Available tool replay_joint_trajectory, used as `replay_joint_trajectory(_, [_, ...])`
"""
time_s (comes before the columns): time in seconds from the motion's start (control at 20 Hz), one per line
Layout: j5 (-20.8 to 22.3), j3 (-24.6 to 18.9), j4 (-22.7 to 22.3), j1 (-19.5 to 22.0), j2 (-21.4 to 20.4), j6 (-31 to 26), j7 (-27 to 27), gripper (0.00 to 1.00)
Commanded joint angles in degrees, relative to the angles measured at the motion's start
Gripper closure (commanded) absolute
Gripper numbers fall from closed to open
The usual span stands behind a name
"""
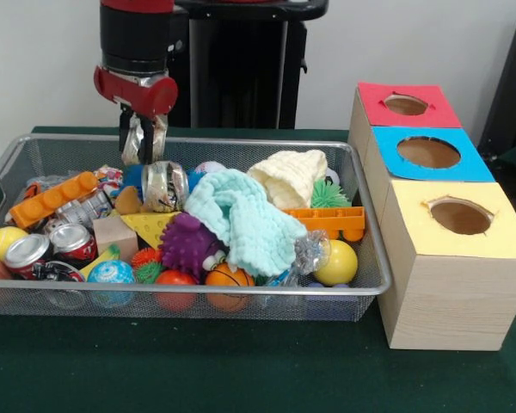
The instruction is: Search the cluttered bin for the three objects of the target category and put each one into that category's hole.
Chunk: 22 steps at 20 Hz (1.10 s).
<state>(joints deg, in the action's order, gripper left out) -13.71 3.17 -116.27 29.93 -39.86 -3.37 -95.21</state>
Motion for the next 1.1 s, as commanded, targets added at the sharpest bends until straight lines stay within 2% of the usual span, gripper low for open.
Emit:
replay_joint_trajectory(0.05, [-2.5,-9.8,-4.6,1.4,-2.8,-1.0,-14.5,1.0])
replay_joint_trajectory(0.3, [-2.8,-11.2,-5.7,1.1,-1.9,2.1,-16.6,1.0])
replay_joint_trajectory(0.7, [-5.4,-11.0,-9.6,-2.3,-3.5,5.3,-21.2,1.0])
replay_joint_trajectory(0.95, [-6.7,-7.4,-9.2,-6.1,-3.6,2.7,-20.4,1.0])
replay_joint_trajectory(1.0, [-6.7,-6.7,-8.8,-6.8,-3.7,2.0,-20.2,0.0])
replay_joint_trajectory(1.1, [-7.0,-5.5,-7.7,-7.5,-4.1,0.4,-19.8,0.0])
